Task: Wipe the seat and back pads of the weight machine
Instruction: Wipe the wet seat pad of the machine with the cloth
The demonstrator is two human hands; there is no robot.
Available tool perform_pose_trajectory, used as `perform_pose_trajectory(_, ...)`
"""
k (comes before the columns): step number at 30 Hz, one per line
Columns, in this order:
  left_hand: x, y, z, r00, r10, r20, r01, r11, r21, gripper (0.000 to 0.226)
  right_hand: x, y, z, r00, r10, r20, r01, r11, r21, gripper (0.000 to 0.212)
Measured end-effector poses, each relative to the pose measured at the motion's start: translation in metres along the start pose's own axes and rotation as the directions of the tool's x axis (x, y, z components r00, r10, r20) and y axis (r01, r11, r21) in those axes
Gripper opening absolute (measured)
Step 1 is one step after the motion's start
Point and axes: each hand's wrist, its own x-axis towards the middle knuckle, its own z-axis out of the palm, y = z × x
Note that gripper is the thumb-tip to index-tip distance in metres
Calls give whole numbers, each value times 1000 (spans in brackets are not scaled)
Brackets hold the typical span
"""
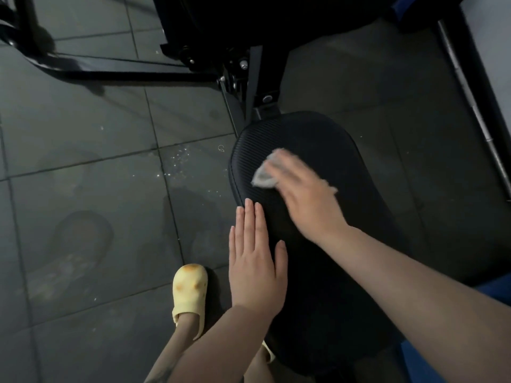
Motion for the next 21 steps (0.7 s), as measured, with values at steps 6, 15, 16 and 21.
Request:
perform_pose_trajectory(6, 7, 9, 8, 998, -47, -39, 47, 999, 3, 65, 78, 20, 3, 975, -173, 141, 184, 981, -69, 41)
perform_pose_trajectory(15, 5, 6, 9, 998, -43, -35, 42, 999, -28, 65, 57, -1, 19, 985, -153, 79, 153, 988, -1, 41)
perform_pose_trajectory(16, 5, 6, 9, 998, -43, -36, 42, 999, -29, 65, 70, 4, 15, 973, -191, 128, 193, 981, -3, 40)
perform_pose_trajectory(21, 6, 7, 8, 998, -42, -42, 40, 998, -48, 65, 102, 50, -23, 972, 232, -31, -234, 969, -85, 38)
